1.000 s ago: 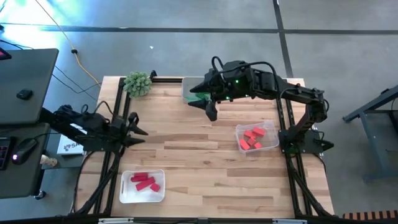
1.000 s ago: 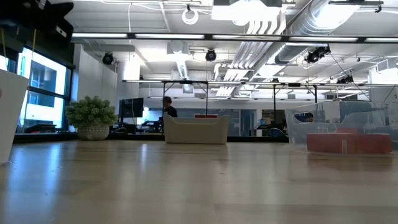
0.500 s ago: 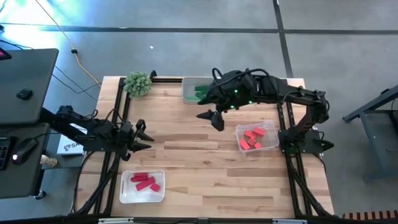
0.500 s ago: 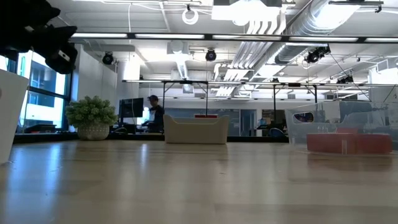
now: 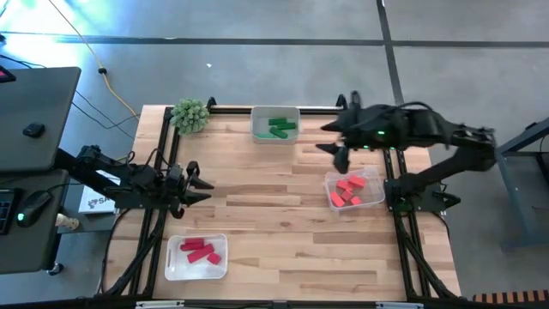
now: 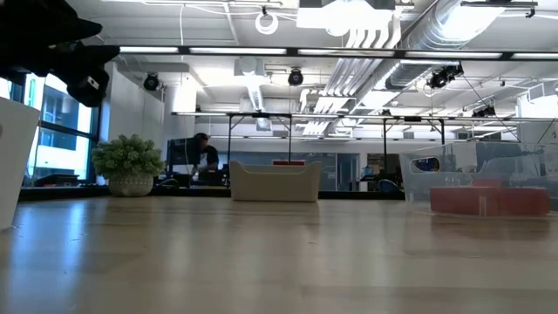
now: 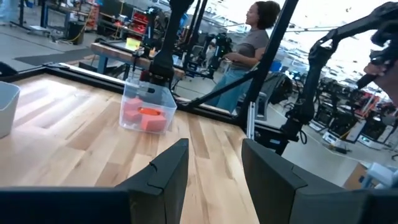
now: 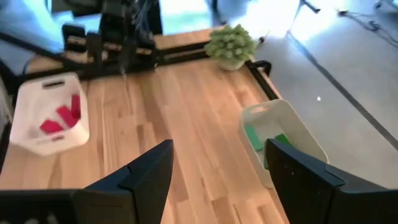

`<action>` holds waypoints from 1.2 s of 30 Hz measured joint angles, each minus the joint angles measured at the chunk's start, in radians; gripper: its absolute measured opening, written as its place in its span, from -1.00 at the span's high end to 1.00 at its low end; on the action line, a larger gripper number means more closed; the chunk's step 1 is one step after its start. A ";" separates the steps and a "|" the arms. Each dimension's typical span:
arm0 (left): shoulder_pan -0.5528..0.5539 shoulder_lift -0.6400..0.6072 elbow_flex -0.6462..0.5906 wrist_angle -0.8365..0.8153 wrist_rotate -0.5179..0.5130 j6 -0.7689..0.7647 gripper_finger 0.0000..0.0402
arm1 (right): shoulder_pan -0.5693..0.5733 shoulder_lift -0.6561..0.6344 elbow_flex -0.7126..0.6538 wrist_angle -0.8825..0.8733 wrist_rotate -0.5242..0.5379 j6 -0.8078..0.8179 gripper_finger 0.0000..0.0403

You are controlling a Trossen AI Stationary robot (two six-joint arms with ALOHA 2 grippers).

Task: Sort & place blocks by color
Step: Return to Home Position

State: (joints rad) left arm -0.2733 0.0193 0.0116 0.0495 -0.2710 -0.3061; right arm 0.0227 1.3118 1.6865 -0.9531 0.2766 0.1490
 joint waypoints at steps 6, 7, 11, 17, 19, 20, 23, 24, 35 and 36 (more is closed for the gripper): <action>0.000 0.000 0.000 0.000 -0.002 0.060 0.31 | -0.012 -0.285 -0.369 0.240 -0.009 0.052 -0.22; 0.000 0.000 0.000 0.000 -0.002 0.073 0.31 | -0.011 -0.325 -0.426 0.277 -0.018 0.046 -0.22; 0.000 0.000 0.000 0.000 -0.002 0.146 0.31 | -0.011 -0.480 -0.641 0.390 -0.049 0.007 -0.22; 0.000 0.000 0.000 0.000 -0.002 0.276 0.31 | -0.011 -0.698 -0.943 0.547 -0.048 0.007 -0.22; 0.000 0.000 0.000 0.000 -0.002 0.283 0.31 | -0.011 -0.771 -1.035 0.600 -0.048 0.010 -0.22; 0.000 0.000 0.000 0.000 -0.002 0.283 0.31 | -0.011 -0.808 -1.079 0.632 -0.048 0.010 -0.22; 0.000 0.000 0.000 0.000 -0.002 0.283 0.31 | -0.011 -0.916 -1.199 0.719 -0.048 0.008 -0.22; 0.000 0.000 0.000 0.000 -0.002 0.283 0.31 | -0.011 -0.951 -1.235 0.745 -0.048 0.008 -0.22; 0.000 0.000 0.000 0.000 -0.002 0.283 0.31 | -0.011 -1.232 -1.470 0.844 -0.218 0.011 -0.22; 0.000 0.000 0.000 0.000 -0.002 0.283 0.31 | -0.011 -1.249 -1.483 0.847 -0.229 0.011 -0.22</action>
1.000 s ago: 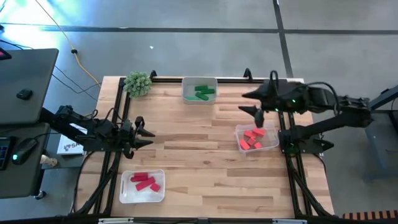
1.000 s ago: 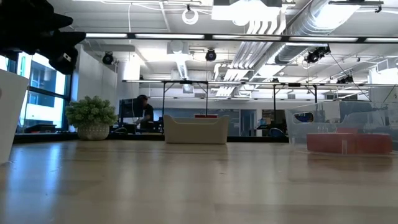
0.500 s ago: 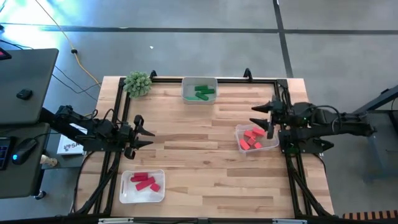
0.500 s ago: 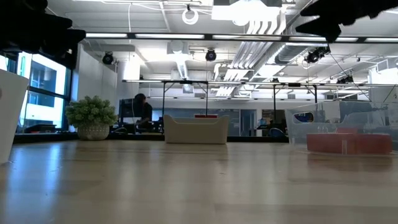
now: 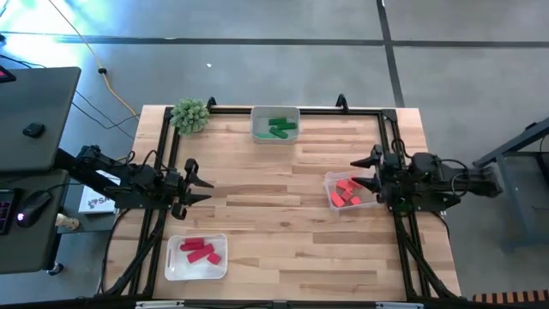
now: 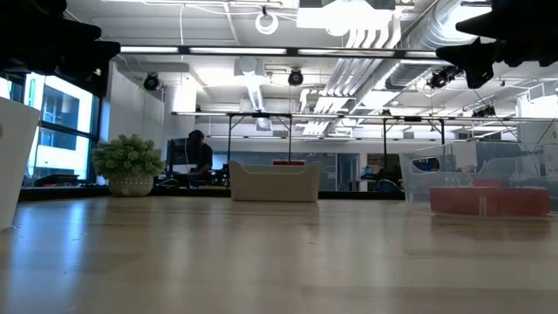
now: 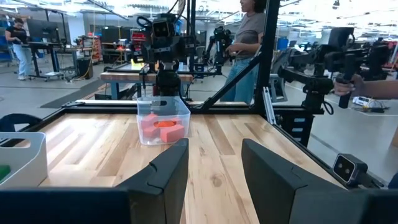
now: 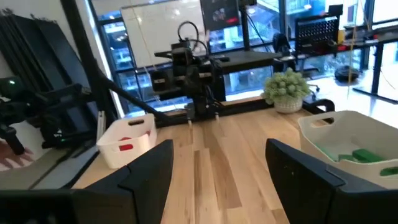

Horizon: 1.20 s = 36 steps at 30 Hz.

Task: Sort & place blocks by color
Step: Return to Home Position

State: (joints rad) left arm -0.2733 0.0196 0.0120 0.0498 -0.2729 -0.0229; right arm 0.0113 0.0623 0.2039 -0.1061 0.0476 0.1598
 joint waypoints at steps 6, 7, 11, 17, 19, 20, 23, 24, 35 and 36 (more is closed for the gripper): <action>0.000 0.000 0.000 0.000 0.000 0.000 0.31 | 0.000 -0.062 -0.072 0.038 -0.014 0.006 -0.22; 0.000 0.000 0.000 0.000 0.000 0.000 0.31 | 0.000 -0.059 -0.079 0.043 -0.022 0.013 -0.22; 0.000 0.000 0.001 0.000 0.000 0.000 0.31 | 0.000 -0.059 -0.119 0.096 -0.063 0.025 -0.22; 0.000 0.000 0.001 0.000 0.000 0.000 0.31 | 0.001 -0.057 -0.194 0.142 -0.075 0.060 -0.22; 0.000 0.000 0.001 0.000 0.000 0.000 0.31 | 0.000 -0.055 -0.194 0.135 -0.065 0.068 -0.22; 0.000 0.000 0.001 0.000 0.000 0.000 0.31 | 0.000 -0.056 -0.194 0.137 -0.058 0.067 -0.22; 0.000 0.000 0.001 0.000 0.000 0.000 0.31 | 0.000 -0.057 -0.194 0.133 -0.027 0.061 -0.22; 0.000 0.000 0.001 0.000 0.000 0.000 0.31 | 0.000 -0.057 -0.194 0.127 -0.016 0.067 -0.22; 0.000 0.000 0.001 0.000 0.000 0.000 0.31 | 0.000 -0.057 -0.194 0.127 -0.011 0.067 -0.22; 0.000 0.000 0.001 0.000 0.000 0.000 0.31 | 0.000 -0.057 -0.194 0.127 -0.011 0.066 -0.22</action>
